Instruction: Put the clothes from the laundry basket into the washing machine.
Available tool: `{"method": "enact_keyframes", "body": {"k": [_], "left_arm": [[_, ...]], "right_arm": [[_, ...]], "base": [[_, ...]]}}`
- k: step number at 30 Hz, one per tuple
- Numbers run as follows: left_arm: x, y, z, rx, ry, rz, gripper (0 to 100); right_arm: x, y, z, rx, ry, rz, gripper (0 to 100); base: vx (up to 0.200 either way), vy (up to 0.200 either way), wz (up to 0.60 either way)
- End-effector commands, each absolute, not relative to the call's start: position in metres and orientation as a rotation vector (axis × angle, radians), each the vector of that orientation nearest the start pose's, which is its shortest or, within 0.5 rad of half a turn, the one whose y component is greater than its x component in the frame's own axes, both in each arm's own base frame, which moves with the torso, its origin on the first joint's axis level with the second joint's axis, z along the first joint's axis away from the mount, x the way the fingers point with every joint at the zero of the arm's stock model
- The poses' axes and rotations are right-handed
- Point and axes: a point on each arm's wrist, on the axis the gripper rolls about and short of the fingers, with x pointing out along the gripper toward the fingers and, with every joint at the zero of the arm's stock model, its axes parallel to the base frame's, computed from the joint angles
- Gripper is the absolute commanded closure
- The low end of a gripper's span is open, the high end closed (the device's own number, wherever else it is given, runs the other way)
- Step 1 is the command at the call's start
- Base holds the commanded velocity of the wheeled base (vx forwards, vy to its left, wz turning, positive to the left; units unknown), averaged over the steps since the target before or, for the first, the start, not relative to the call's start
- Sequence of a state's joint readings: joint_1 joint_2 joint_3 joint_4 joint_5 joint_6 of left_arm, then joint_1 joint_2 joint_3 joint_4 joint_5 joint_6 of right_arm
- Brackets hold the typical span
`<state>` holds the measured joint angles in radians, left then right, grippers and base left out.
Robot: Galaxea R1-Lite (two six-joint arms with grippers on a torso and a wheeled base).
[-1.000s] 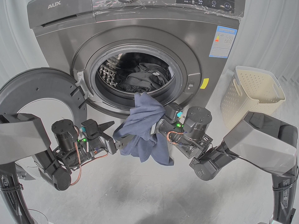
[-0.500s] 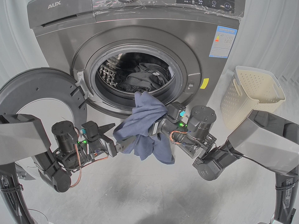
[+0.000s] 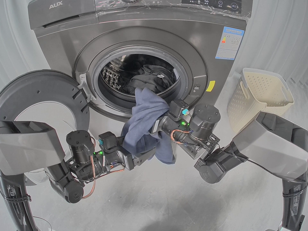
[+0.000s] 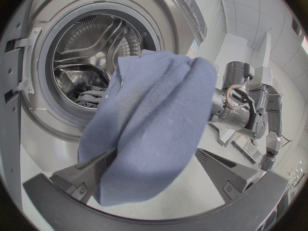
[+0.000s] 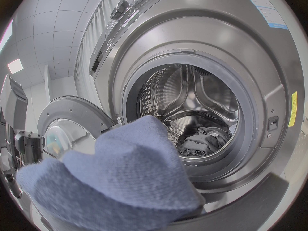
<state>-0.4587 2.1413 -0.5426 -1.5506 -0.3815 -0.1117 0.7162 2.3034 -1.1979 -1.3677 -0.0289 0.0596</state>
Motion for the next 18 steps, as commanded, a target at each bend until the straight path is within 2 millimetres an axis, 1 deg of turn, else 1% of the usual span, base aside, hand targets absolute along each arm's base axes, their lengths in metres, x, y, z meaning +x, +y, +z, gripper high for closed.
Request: {"method": "enact_keyframes", "body": {"k": [1,5,14,18], "left_arm": [[0.307,-0.163,0.067,-0.108,0.080,-0.833,0],[0.319,-0.168,0.064,-0.131,0.066,-0.825,0],[0.335,-0.176,0.055,-0.143,0.050,-0.789,0],[0.344,-0.180,0.046,-0.154,0.054,-0.761,0]], "right_arm": [[0.332,0.296,0.127,0.157,-0.228,0.701,100],[0.328,0.301,0.128,0.160,-0.223,0.697,100],[0.320,0.309,0.128,0.167,-0.218,0.716,100],[0.317,0.311,0.131,0.175,-0.217,0.715,100]], "base": [[0.000,0.000,0.00],[0.000,0.000,0.00],[0.000,0.000,0.00],[0.000,0.000,0.00]]}}
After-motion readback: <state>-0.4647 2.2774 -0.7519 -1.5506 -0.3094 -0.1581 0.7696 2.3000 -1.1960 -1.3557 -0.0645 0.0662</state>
